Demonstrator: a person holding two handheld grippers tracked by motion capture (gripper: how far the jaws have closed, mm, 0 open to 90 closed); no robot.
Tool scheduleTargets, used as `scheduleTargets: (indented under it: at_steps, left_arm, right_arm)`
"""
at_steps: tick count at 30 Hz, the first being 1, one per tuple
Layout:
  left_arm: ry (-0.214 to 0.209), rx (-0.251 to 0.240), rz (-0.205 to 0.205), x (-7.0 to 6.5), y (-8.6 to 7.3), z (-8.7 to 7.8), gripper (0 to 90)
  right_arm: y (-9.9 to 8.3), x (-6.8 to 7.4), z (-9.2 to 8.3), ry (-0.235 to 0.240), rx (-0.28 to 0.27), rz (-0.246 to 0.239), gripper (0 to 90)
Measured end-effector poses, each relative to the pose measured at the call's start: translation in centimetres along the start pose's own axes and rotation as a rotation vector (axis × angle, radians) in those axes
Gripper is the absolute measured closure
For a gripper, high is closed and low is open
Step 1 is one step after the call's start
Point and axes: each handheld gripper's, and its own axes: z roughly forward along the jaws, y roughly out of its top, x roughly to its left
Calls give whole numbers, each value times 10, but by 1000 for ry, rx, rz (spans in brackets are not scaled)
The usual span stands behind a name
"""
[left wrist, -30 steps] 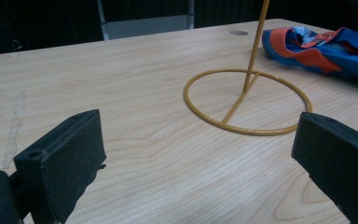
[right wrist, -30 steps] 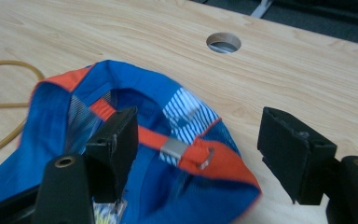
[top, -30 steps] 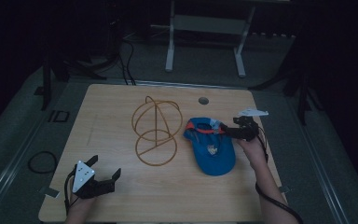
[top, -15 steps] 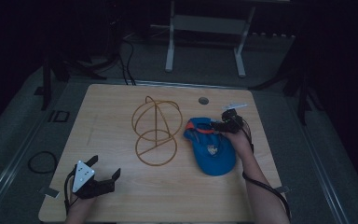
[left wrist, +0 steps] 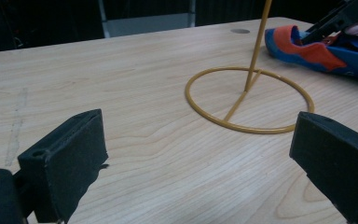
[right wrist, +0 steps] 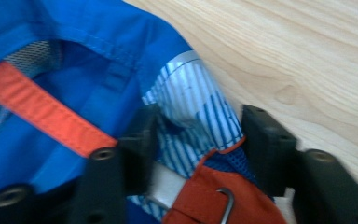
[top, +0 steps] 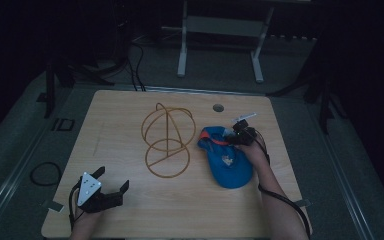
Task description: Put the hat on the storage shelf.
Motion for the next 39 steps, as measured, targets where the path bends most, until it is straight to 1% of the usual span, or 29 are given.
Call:
scheduleTargets:
  at_steps: [1, 2, 3, 4, 5, 7, 8, 9, 11, 12, 13, 14, 15, 16, 18, 19, 21, 23, 26, 27, 29, 31, 34, 37, 39]
  left_arm:
    - [0, 0, -2, 0, 0, 0, 40]
    - [-2, 1, -4, 0, 0, 0, 40]
    - [-1, 5, -3, 0, -1, 0, 40]
    - [-2, 6, -1, 0, -1, 1, 40]
    - [-2, 6, -1, 0, -1, 1, 40]
    - [-1, 4, 0, 0, -1, 1, 40]
    - [1, 4, 0, 0, 0, 0, 40]
    - [3, 1, -1, 0, 0, 0, 40]
    - [2, 1, -3, 0, 0, 0, 40]
    - [4, 0, -3, 0, 0, 0, 40]
    - [6, 2, -2, 1, 0, -1, 40]
    - [6, 2, -2, 1, 0, -1, 40]
    - [6, 1, -5, 1, 0, -1, 40]
    - [-7, 3, -21, 1, 1, -1, 40]
    - [0, 4, -27, 0, 2, -1, 40]
    - [0, 4, -27, 0, 2, -1, 40]
    - [8, 6, -22, -1, 3, -1, 40]
    - [7, 9, -17, -1, 3, -1, 40]
    - [13, 15, -13, -1, 4, -2, 40]
    - [18, 12, -18, -2, 4, -2, 40]
    - [15, 9, -35, -1, 5, -2, 40]
    - [24, 8, -47, -1, 7, -3, 40]
    - [27, 7, -62, -1, 11, -4, 40]
    - [11, 17, -64, -2, 18, -7, 40]
    - [-7, 21, -72, -5, 26, -9, 40]
  right_arm:
    - [0, -1, 0, 24, 2, 9, 588]
    - [0, 0, 0, 32, 0, 1, 634]
    - [1, 2, -1, 50, 4, -10, 736]
    - [1, 3, -1, 53, 6, -15, 779]
    - [2, 6, -1, 49, 5, -24, 809]
    - [2, 8, -1, 42, 5, -32, 825]
    - [1, 12, -1, 15, 3, -41, 842]
    - [1, 13, -2, 0, 0, -45, 847]
    - [0, 14, -6, -5, -25, -24, 851]
    - [0, 14, -6, -5, -25, -24, 851]
    - [0, 15, -12, -21, -54, -22, 853]
    - [0, 15, -12, -21, -54, -22, 853]
    - [0, 15, -16, -22, -71, -12, 852]
    - [1, 16, -27, -33, -105, -6, 853]
    - [3, 18, -38, -42, -133, -3, 853]
    - [3, 18, -38, -42, -133, -3, 853]
    - [6, 19, -48, -48, -155, 6, 853]
    - [8, 20, -57, -54, -179, 11, 854]
    - [9, 21, -66, -54, -192, 16, 854]
    - [10, 23, -75, -63, -208, 16, 853]
    - [10, 24, -84, -54, -235, 24, 853]
    - [10, 26, -95, -59, -256, 18, 853]
    - [12, 26, -111, -62, -294, 28, 854]
    - [14, 27, -128, -71, -331, 34, 854]
    - [14, 28, -140, -73, -359, 36, 853]
